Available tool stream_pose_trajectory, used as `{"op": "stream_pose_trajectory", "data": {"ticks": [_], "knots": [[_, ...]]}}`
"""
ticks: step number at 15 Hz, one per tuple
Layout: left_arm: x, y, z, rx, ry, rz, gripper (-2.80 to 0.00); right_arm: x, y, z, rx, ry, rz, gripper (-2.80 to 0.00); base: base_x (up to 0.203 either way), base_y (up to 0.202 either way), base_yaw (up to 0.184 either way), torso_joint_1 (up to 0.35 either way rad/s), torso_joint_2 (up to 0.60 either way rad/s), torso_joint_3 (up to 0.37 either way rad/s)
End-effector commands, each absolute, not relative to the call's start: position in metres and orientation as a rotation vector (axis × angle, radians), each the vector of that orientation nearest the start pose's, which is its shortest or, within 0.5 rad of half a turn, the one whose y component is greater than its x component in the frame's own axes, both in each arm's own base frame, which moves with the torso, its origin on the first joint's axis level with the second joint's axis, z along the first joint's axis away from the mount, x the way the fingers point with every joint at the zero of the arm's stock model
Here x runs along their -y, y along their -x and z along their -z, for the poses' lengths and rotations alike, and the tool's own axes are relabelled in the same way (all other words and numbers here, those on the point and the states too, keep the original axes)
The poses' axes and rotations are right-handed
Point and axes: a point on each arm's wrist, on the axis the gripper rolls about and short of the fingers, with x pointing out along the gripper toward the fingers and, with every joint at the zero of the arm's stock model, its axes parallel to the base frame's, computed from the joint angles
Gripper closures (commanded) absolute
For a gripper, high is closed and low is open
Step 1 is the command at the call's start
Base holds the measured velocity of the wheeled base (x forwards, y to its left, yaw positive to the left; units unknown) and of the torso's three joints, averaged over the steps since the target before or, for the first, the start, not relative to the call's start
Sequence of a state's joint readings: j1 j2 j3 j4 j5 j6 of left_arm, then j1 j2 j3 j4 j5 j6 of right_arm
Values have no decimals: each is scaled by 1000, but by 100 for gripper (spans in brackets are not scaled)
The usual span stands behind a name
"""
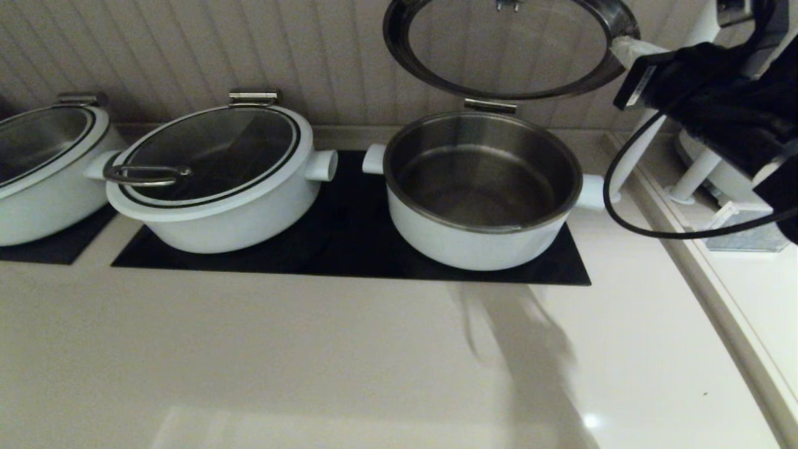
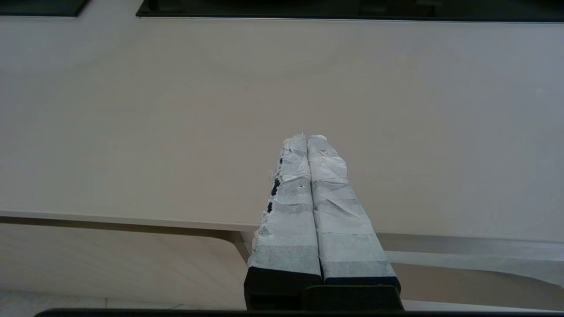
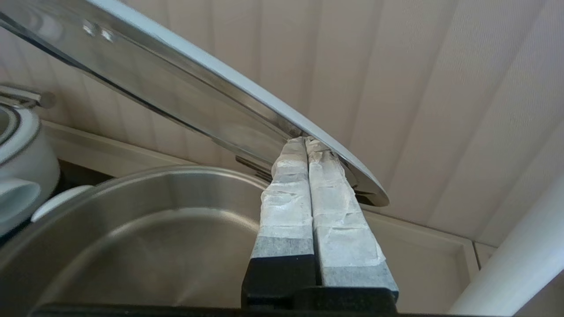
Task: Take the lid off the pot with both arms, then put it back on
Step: Open the pot lid completely
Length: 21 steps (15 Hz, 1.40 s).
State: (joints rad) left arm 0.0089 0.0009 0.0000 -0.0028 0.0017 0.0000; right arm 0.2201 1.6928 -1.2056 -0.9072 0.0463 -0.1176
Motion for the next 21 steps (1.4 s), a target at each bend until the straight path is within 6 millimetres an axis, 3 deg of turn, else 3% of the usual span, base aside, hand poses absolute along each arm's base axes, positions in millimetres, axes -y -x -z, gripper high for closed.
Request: {"op": "stream_pose_trajectory", "data": {"ticks": [1, 11, 15, 21], "knots": [[0, 23, -76, 3, 0, -11, 0, -70, -318, -322, 432, 82, -235, 0, 0, 0, 0, 0, 0, 0], [0, 23, -76, 3, 0, -12, 0, -68, -319, -347, 515, 81, -237, 0, 0, 0, 0, 0, 0, 0], [0, 23, -76, 3, 0, -11, 0, -67, -318, -338, 483, 84, -240, 0, 0, 0, 0, 0, 0, 0], [0, 23, -76, 3, 0, -11, 0, -63, -297, -318, 389, 102, -254, 0, 0, 0, 0, 0, 0, 0]]}}
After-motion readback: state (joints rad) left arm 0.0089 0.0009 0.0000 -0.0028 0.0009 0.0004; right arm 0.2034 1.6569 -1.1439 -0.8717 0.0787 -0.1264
